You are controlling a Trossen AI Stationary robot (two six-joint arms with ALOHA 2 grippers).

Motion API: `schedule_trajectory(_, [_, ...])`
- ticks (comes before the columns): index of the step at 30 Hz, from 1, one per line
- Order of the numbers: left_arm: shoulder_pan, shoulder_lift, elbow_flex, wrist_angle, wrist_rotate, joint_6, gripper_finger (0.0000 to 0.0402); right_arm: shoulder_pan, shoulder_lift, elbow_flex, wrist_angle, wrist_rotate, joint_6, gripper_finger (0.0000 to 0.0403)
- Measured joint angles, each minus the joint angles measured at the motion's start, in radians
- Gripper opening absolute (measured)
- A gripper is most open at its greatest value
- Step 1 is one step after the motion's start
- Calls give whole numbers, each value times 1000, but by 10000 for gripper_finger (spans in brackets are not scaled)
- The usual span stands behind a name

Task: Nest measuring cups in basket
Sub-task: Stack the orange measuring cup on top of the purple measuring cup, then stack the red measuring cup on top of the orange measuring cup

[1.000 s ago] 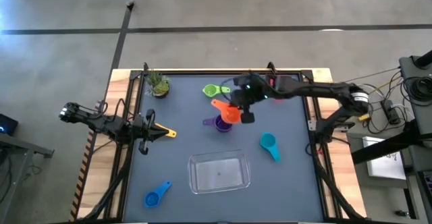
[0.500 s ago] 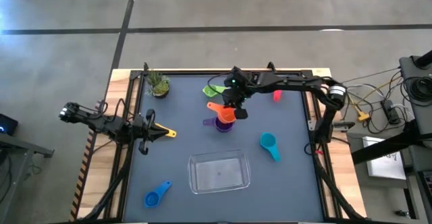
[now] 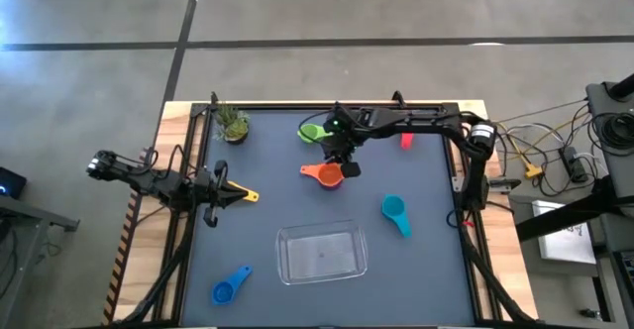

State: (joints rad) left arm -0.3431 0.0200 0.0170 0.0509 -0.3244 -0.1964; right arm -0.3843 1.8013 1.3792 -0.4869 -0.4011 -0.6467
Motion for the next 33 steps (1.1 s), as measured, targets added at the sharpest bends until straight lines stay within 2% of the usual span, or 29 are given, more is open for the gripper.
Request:
schedule_trajectory(7, [0,0,0,0,0,0,0,0,-51,0,-18,13,69,131])
schedule_trajectory(11, [0,0,0,0,0,0,0,-7,-123,0,-77,91,178,152])
schedule_trajectory(15, [0,0,0,0,0,0,0,-44,-207,-19,-101,179,305,152])
schedule_trajectory(19, [0,0,0,0,0,0,0,-127,-291,-68,-104,270,424,143])
schedule_trajectory(26, [0,0,0,0,0,0,0,-327,-407,-209,-99,273,546,133])
schedule_trajectory(33, [0,0,0,0,0,0,0,-495,-463,-331,-99,273,584,136])
